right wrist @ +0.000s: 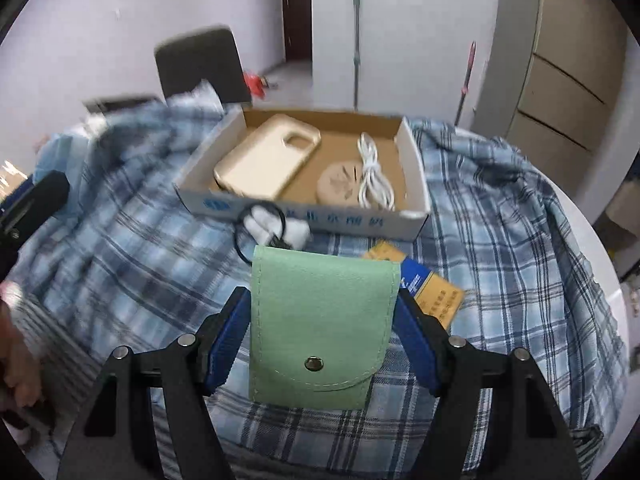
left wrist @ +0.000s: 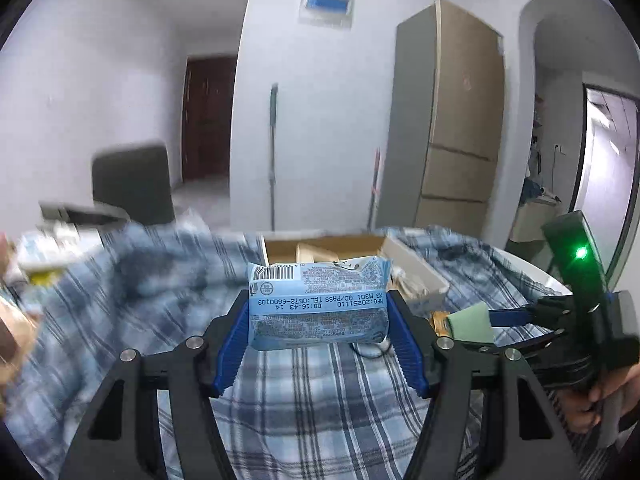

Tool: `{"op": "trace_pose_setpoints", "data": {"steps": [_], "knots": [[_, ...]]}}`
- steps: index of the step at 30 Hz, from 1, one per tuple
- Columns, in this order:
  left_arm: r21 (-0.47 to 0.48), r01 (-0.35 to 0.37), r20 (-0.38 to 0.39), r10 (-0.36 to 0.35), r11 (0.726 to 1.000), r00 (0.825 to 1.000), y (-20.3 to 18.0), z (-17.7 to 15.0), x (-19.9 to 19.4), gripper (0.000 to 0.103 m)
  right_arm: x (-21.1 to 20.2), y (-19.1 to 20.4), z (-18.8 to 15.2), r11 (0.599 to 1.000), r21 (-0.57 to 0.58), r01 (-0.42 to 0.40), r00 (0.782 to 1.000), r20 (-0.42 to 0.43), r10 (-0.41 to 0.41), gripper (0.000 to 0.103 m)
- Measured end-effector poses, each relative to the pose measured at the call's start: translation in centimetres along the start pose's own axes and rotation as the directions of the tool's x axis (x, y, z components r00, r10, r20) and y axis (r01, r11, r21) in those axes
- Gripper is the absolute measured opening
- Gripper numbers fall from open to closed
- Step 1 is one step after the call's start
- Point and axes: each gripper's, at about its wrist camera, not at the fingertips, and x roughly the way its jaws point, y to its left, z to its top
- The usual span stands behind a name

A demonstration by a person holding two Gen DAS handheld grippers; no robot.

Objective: Organize soft objects
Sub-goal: 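Carry the blue packet and green pouch over the box with both grippers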

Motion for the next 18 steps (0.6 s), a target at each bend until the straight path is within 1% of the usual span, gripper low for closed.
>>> {"op": "trace_pose_setpoints", "data": {"steps": [2,5,8,11,12,13,15,16,17,18], "knots": [[0.038,-0.052,0.040,0.051,0.998,0.998,-0.8,1.1,-1.6,0.067,-1.6,-0.2,0.5,1.000,0.009,-0.019,0.998,0.060,0.018,0.071],[0.050,-0.070,0.080,0.066,0.996,0.995,-1.5,3.1,-3.6,0.067,-4.0,-0.2,1.6,1.000,-0.003,0.000,0.988,0.153,0.001,0.071],[0.071,-0.080,0.115,0.071,0.994,0.991,-2.3,5.7,-5.1,0.067,-6.5,0.2,3.5,0.999,-0.032,0.001,0.970,0.243,0.007,0.071],[0.060,-0.085,0.145,0.076,0.995,0.986,-2.8,8.6,-5.5,0.067,-8.8,0.3,6.1,0.998,-0.050,0.028,0.948,0.318,-0.011,0.071],[0.055,-0.090,0.158,0.080,0.994,0.984,-3.0,9.5,-5.5,0.067,-9.3,0.3,7.1,0.998,-0.046,0.037,0.945,0.328,-0.020,0.071],[0.050,-0.095,0.172,0.085,0.994,0.981,-3.3,10.5,-5.5,0.067,-9.9,0.2,8.1,0.998,-0.037,0.041,0.946,0.324,-0.027,0.071],[0.019,-0.111,0.204,0.105,0.994,0.973,-3.7,12.7,-5.3,0.067,-11.4,-0.6,10.2,1.000,0.002,-0.017,0.937,0.349,0.015,0.071],[-0.004,-0.104,0.214,0.103,0.995,0.971,-3.9,13.8,-5.2,0.067,-12.0,-0.8,11.2,0.999,0.012,-0.032,0.933,0.358,0.026,0.071],[-0.026,-0.091,0.223,0.095,0.995,0.970,-4.0,15.0,-4.9,0.067,-12.4,-0.8,12.5,1.000,0.007,-0.027,0.933,0.360,0.023,0.071],[-0.035,-0.089,0.229,0.095,0.995,0.969,-4.2,15.8,-4.6,0.067,-12.8,-0.7,13.6,1.000,0.003,-0.016,0.926,0.378,0.013,0.071]]}}
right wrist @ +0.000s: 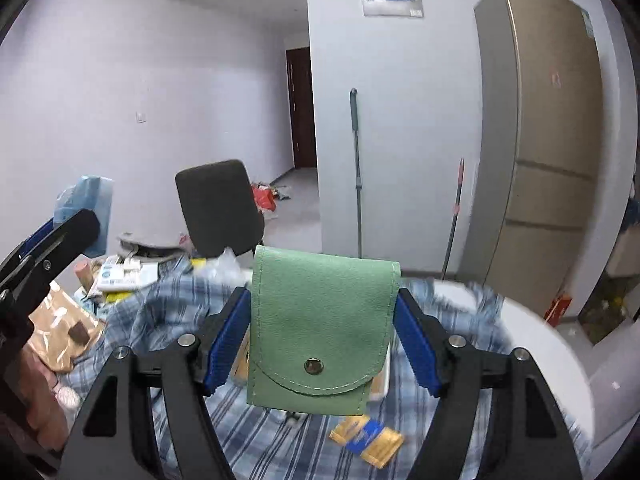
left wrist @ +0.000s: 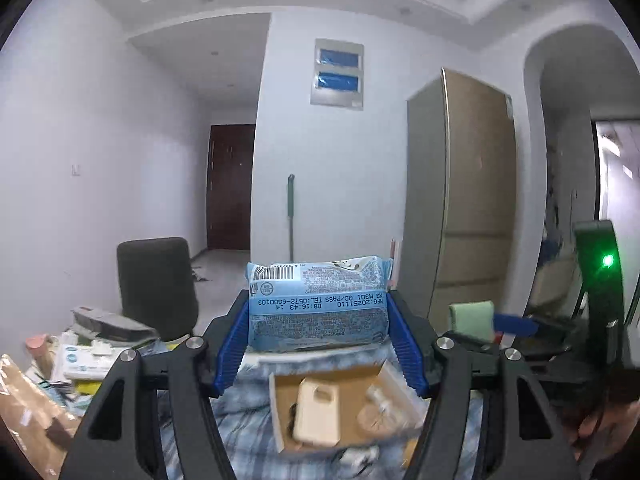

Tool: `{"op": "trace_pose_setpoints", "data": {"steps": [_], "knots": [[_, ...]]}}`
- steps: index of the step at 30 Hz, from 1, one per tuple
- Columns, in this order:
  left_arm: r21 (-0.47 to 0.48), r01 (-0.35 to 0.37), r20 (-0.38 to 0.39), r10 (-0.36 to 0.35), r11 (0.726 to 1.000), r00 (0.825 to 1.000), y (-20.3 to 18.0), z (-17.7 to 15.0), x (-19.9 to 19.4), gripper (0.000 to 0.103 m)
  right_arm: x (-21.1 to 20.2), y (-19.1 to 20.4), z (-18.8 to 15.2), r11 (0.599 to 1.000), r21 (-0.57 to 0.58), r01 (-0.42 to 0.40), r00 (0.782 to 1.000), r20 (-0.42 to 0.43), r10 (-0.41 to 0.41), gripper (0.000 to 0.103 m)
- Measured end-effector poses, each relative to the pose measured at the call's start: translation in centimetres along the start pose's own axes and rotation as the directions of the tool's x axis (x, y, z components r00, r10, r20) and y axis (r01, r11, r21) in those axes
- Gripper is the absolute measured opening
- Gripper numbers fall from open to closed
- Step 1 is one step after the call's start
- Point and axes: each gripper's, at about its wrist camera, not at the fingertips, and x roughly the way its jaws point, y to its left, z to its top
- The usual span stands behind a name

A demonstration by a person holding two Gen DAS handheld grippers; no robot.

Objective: Organize soft objects
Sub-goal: 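Carry the blue packet and green pouch over the box with both grippers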

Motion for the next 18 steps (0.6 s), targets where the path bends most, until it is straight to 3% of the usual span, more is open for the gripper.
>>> {"op": "trace_pose_setpoints", "data": {"steps": [3,5,7,11,18], "knots": [[0.003,0.005,-0.005,-0.005,1.000,1.000,-1.0,2.1,1.9,0.067,1.0,0.1,2.3,0.999,-0.018,0.030,0.999,0.034,-0.030,0.071],[-0.016,0.051,-0.026,-0.051,0.999,0.998,-1.2,2.8,3.3,0.067,2.5,0.0,2.9,1.000,-0.013,0.000,1.000,0.027,0.001,0.071],[-0.034,0.036,-0.028,-0.036,0.999,0.999,-1.1,2.9,4.4,0.067,3.9,-0.6,2.5,0.999,0.031,-0.022,0.999,0.024,0.021,0.071],[-0.036,0.020,-0.088,-0.023,0.999,0.996,-0.8,0.8,7.8,0.067,6.8,-1.5,0.1,0.998,0.056,-0.028,0.999,0.025,0.027,0.071],[0.002,-0.048,-0.210,0.047,0.999,0.977,0.5,-3.2,13.5,0.067,12.4,-2.1,-2.7,0.999,0.044,-0.019,0.992,-0.121,0.025,0.071]]}}
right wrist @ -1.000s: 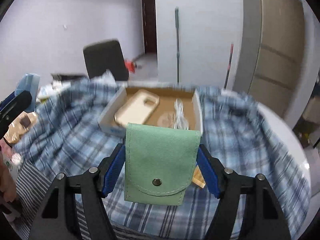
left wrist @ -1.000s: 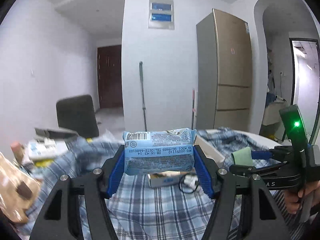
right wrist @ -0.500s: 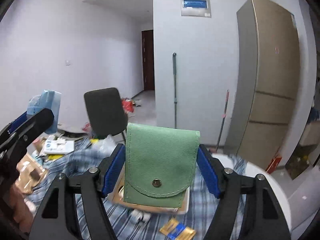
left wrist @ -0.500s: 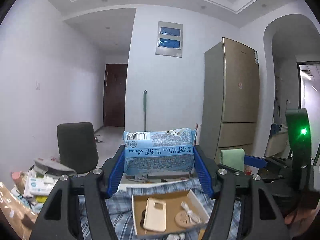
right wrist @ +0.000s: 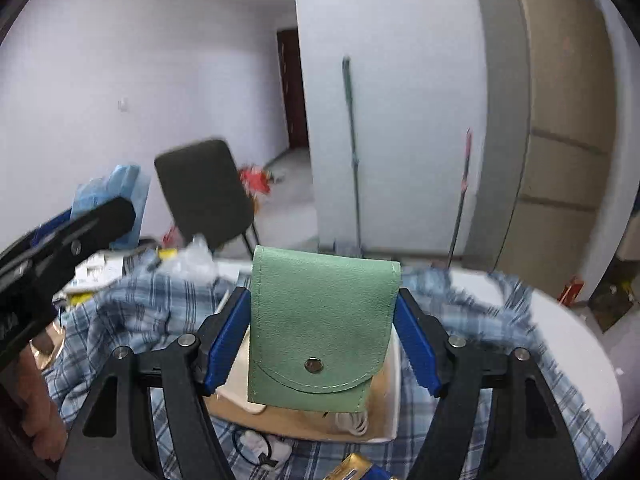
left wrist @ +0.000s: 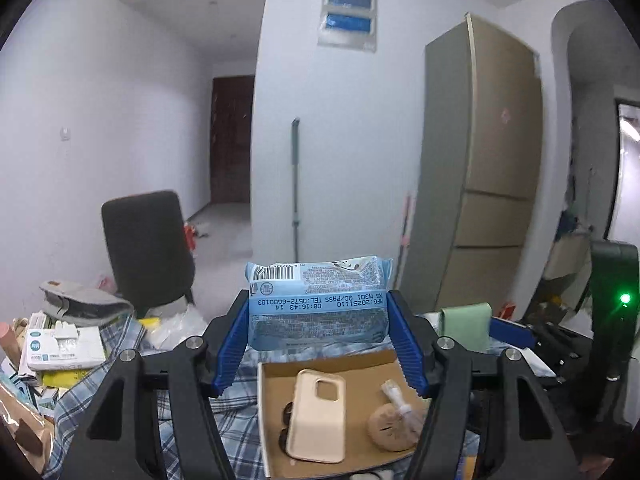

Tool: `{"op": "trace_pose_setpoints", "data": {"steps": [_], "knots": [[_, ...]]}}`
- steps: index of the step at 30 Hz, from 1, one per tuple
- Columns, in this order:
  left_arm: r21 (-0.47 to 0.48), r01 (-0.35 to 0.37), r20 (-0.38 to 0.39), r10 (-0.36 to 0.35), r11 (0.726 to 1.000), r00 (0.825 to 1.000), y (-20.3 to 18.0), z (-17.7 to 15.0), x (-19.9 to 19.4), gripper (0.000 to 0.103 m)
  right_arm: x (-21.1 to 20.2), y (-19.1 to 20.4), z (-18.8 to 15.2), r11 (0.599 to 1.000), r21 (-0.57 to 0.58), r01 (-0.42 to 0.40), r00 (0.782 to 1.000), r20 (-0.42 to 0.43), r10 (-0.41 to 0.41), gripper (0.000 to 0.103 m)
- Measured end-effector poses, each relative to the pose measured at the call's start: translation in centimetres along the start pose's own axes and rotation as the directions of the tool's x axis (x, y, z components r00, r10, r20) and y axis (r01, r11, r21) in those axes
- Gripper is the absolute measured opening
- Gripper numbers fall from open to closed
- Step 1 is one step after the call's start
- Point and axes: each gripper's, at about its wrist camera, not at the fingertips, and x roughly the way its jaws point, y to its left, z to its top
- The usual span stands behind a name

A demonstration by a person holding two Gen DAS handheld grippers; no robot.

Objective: Organize soft objects
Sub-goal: 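Carry the blue packet and green pouch over the box with both grippers, then lower the blue packet and green pouch into the box and open both grippers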

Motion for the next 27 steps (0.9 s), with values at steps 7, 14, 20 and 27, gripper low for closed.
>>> {"op": "trace_pose_setpoints", "data": {"steps": [7,14,20,27], "knots": [[-0.002,-0.019,-0.226,0.018,1.000,0.974,1.2,-2.9,6.5,0.067,6.1,-0.6,-3.0,1.000,-0.009,-0.023,0.984,-0.177,0.021,0.071],[-0.024,0.010,-0.360,-0.018,1.000,0.933,1.6,-5.8,10.9,0.069,9.7,-1.6,-5.5,0.999,-0.002,-0.040,0.958,-0.283,0.038,0.080],[-0.070,0.010,-0.313,-0.032,0.998,0.949,1.9,-5.8,10.4,0.087,10.2,-2.1,-6.0,0.999,-0.028,0.038,0.961,-0.272,-0.044,0.093],[-0.079,0.017,-0.294,-0.039,0.997,0.955,2.2,-5.0,9.7,0.087,9.5,-2.1,-5.4,0.999,-0.017,0.036,0.966,-0.256,-0.039,0.093]]}}
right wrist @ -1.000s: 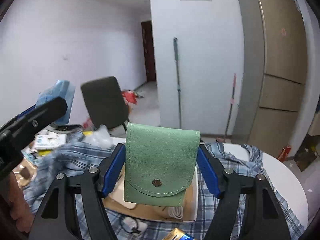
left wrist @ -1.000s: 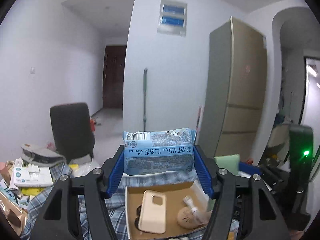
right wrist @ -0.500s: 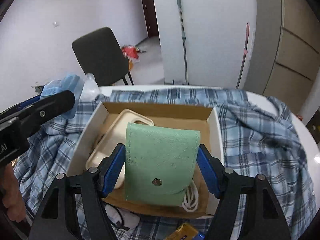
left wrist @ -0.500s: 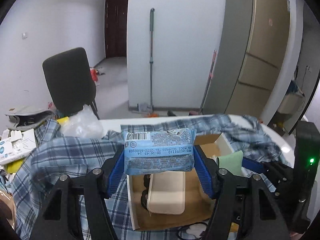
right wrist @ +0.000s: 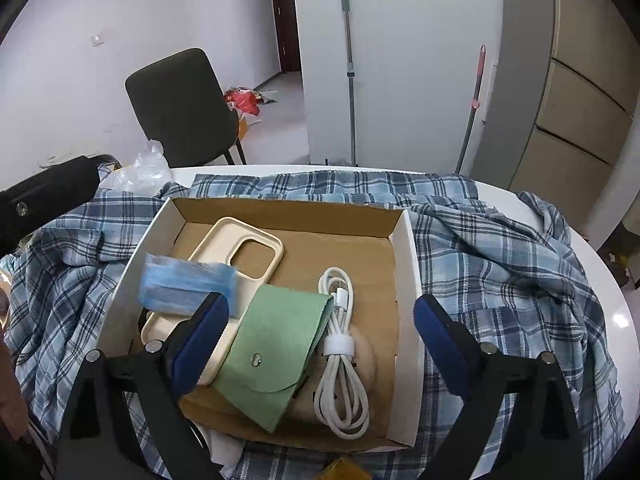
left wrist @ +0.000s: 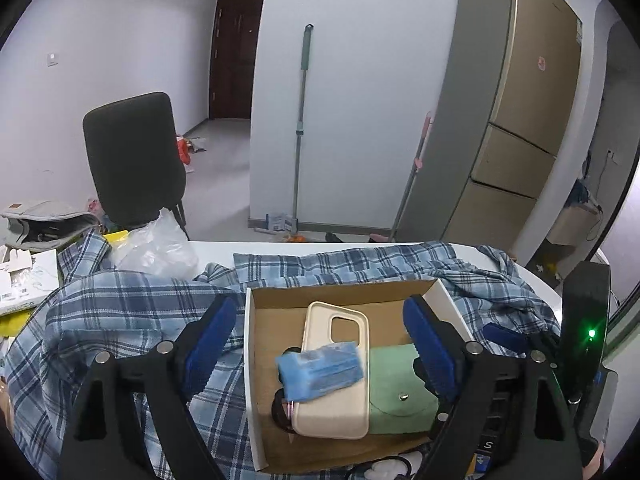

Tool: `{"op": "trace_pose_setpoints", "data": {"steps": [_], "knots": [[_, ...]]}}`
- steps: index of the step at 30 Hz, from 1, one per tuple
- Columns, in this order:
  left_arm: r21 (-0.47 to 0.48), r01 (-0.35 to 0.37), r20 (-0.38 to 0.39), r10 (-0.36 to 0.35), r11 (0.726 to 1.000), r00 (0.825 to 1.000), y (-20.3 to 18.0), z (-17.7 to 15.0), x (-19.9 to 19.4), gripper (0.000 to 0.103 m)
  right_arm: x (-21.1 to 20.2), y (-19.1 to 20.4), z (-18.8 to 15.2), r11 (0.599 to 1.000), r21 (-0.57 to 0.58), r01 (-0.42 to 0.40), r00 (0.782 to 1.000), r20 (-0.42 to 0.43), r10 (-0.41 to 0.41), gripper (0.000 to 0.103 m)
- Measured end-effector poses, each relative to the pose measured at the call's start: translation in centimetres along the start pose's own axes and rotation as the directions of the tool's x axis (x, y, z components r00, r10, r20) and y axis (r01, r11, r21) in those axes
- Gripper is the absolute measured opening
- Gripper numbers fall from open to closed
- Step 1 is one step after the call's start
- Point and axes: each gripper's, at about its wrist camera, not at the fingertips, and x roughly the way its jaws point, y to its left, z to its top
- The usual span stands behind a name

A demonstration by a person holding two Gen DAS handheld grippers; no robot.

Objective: Organize soft objects
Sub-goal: 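Lower the blue packet and green pouch into the box and open both grippers, then grasp the gold cigarette pack with the right gripper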

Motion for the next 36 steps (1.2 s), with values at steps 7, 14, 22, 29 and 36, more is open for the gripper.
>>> {"op": "trace_pose_setpoints", "data": {"steps": [7,14,22,29,36], "knots": [[0.032,-0.004,0.029,0.003,0.999,1.000,-0.7,0.1,-1.0,0.087,-0.5,0.3,0.2,1.000,-0.015,0.000,1.000,0.014,0.000,0.093],[0.064,0.033,0.126,-0.041,0.997,0.991,-1.8,1.1,-5.0,0.087,-5.4,0.2,1.1,0.999,-0.026,0.038,0.994,0.104,-0.035,0.093],[0.072,0.076,0.312,-0.095,0.995,0.945,-2.7,1.4,-14.8,0.103,-16.2,0.7,-0.9,0.994,-0.082,0.076,0.941,0.335,-0.044,0.103],[0.153,0.067,0.340,-0.116,0.986,0.933,-4.1,-1.3,-20.4,0.103,-21.8,1.9,-4.7,0.988,-0.082,0.128,0.880,0.470,-0.075,0.103],[0.104,0.089,0.334,-0.119,0.991,0.935,-3.5,-4.4,-21.3,0.103,-21.8,1.1,-8.0,0.984,-0.082,0.160,0.872,0.479,-0.102,0.103]]}}
